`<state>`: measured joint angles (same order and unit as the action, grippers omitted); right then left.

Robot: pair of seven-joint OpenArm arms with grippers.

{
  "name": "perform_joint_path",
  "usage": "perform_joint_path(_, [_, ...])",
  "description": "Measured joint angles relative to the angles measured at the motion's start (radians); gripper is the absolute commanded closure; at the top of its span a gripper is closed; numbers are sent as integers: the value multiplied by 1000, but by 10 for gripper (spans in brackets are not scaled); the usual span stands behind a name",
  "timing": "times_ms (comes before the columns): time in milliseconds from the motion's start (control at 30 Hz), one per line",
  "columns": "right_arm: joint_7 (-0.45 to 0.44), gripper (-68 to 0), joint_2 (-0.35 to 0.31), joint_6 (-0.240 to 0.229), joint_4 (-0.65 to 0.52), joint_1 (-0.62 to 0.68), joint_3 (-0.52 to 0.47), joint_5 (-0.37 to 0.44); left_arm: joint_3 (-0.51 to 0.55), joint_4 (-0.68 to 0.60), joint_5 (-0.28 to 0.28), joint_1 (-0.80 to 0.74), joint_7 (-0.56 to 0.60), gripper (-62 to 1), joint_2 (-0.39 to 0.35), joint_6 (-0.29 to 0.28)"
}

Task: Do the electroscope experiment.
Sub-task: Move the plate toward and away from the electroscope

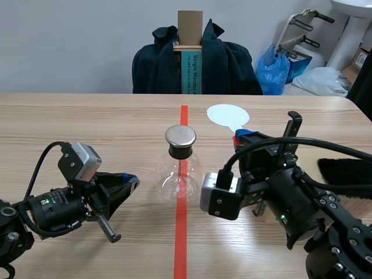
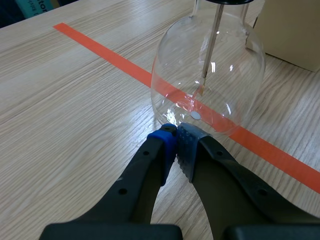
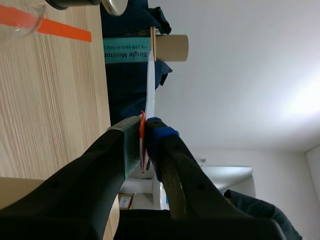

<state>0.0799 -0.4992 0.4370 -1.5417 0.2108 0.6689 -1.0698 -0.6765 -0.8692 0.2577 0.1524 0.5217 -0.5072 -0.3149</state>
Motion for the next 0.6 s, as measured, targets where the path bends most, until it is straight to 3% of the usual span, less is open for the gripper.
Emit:
perform_joint_path(300, [-1,-7,0,0,0,-3,0,0,0,0,0,0,-3,-32,0,0])
perform_joint_path(600, [-156,-7,0,0,0,-3,-2,0,0,0,0,0,-3,-32,0,0])
